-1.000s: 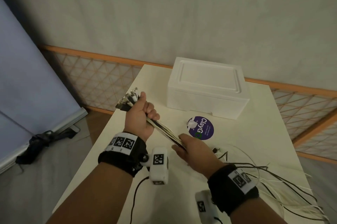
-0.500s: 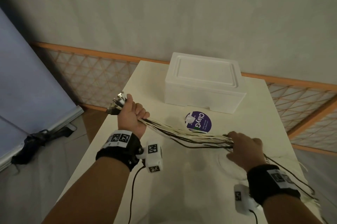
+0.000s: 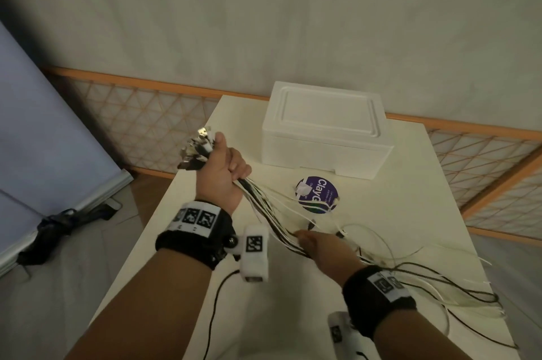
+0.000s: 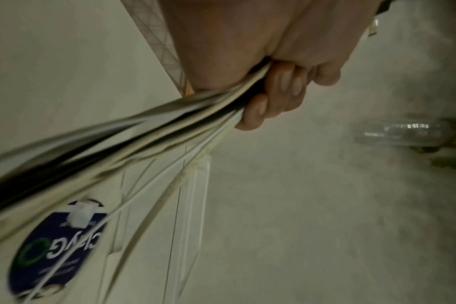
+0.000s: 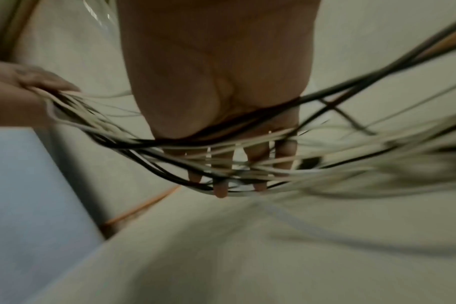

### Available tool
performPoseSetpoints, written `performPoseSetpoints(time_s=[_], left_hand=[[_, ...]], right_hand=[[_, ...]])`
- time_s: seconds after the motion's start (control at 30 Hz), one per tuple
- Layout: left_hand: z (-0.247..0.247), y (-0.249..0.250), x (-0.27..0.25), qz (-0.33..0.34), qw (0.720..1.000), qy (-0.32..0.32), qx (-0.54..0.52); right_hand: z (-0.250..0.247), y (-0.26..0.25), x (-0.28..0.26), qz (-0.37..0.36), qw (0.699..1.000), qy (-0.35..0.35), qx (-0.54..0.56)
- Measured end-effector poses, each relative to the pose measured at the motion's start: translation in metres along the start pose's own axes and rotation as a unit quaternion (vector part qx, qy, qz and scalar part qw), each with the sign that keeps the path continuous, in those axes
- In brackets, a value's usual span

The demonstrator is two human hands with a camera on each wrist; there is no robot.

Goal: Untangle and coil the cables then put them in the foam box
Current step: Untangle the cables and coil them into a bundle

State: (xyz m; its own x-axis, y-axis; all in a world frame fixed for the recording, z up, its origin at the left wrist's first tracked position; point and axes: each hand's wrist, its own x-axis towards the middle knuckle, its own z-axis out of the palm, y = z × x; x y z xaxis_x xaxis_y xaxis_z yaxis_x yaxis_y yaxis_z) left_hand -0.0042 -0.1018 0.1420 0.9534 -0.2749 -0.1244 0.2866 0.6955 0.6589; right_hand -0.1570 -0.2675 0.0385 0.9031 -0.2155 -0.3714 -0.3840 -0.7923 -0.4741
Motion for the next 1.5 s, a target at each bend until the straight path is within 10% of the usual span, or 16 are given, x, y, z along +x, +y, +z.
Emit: performPoseSetpoints(time_s=[0.2, 0.4, 0.57, 0.9, 1.03, 1.13, 1.2, 1.5], left_hand=[[-0.009, 0.031, 0.018, 0.049, 0.997, 0.056, -0.027], [-0.006, 0.037, 0.023, 0.056, 0.994, 0.081, -0.041], [-0.004, 0.029, 0.023, 0.048, 0.995, 0.086, -0.014], [-0.044, 0.089, 0.048, 0.082, 0.983, 0.166, -0.011], [-0.032, 0.085, 0.044, 0.074, 0.986, 0.146, 0.041], [-0.017, 0.099, 0.042, 0.079, 0.984, 0.155, 0.038], [-0.018, 0.116, 0.044, 0.08, 0.984, 0.152, 0.039], [-0.033, 0.136, 0.043, 0.138, 0.981, 0.135, 0.015]], right_hand=[[-0.024, 0.095, -0.034, 0.21, 0.962, 0.044, -0.167], [-0.065, 0.14, -0.054, 0.068, 0.909, 0.208, -0.355], [-0.071, 0.137, -0.036, 0.157, 0.975, 0.085, -0.129], [-0.035, 0.087, -0.032, -0.238, 0.879, 0.266, -0.317], [-0.029, 0.028, -0.018, -0.141, 0.943, 0.254, -0.161], [-0.013, 0.011, -0.009, -0.009, 0.992, -0.045, -0.116], [-0.006, 0.019, -0.012, 0.026, 0.983, -0.103, -0.153], [-0.073, 0.066, -0.009, 0.057, 0.959, 0.182, -0.209]])
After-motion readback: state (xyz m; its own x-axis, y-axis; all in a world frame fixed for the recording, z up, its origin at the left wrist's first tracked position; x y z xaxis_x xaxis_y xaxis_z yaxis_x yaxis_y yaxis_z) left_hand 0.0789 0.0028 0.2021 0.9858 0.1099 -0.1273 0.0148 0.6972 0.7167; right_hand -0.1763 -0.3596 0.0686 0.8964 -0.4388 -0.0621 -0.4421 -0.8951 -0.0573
